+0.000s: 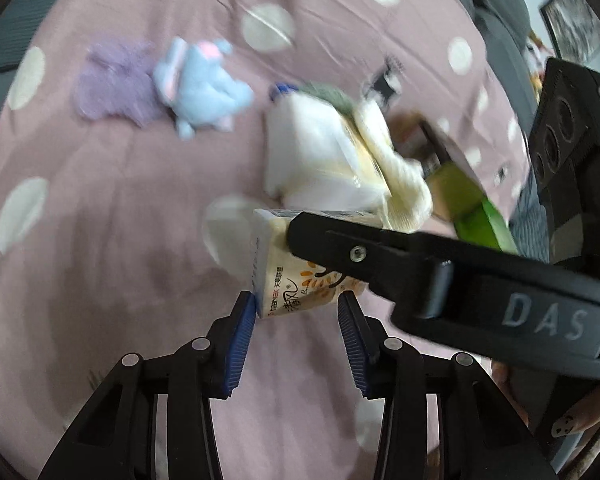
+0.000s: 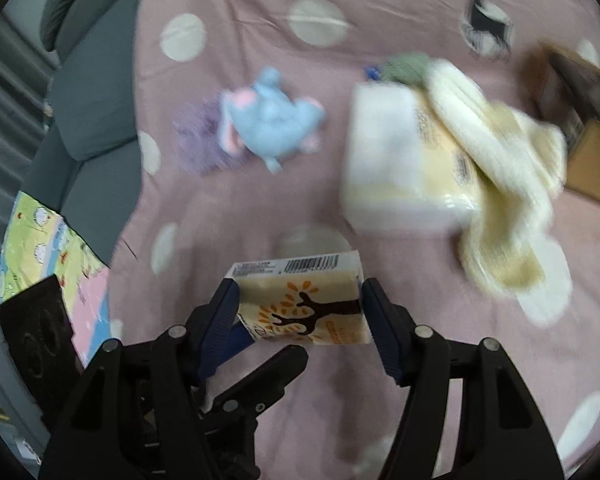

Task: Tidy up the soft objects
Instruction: 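Grasp the juice carton with the right gripper and lift it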

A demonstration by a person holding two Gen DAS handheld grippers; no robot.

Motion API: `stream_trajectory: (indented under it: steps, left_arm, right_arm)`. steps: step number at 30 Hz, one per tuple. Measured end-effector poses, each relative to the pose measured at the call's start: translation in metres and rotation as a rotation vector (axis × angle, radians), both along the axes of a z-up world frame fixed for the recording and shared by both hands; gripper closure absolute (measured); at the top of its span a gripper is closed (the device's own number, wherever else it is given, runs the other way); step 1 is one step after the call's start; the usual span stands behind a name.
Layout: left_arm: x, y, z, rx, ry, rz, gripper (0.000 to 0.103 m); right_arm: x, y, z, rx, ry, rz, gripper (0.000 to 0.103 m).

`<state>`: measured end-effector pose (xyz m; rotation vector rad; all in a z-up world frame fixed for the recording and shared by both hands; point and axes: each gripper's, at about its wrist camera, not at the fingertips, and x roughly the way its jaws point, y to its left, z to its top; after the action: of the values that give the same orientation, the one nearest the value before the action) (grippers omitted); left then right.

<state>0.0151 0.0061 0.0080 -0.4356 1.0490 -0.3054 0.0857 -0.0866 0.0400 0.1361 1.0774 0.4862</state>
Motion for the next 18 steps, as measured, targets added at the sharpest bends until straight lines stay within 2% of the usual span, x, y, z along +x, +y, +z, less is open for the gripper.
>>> stream_trajectory:
  steps: [4, 10, 15, 16, 18]
  left_arm:
    - [-0.010, -0.026, 0.000, -0.013, 0.027, -0.071, 0.060]
    - [-0.015, -0.048, -0.012, -0.030, 0.074, -0.108, 0.060]
    - [-0.014, -0.038, -0.017, -0.057, 0.110, -0.077, 0.059]
    - [-0.014, -0.035, -0.015, -0.052, 0.102, -0.072, 0.057]
    - [-0.016, -0.031, -0.013, -0.047, 0.086, -0.060, 0.043]
  right_arm:
    - [-0.014, -0.032, -0.011, -0.004, 0.037, -0.057, 0.040]
    - [-0.024, -0.064, -0.027, 0.020, 0.090, -0.128, 0.039]
    - [-0.024, -0.077, -0.042, 0.067, 0.119, -0.174, 0.029]
    - [-0.025, -0.080, -0.043, 0.072, 0.109, -0.179, 0.025]
    - [-0.028, -0.085, -0.042, 0.099, 0.094, -0.191, 0.024]
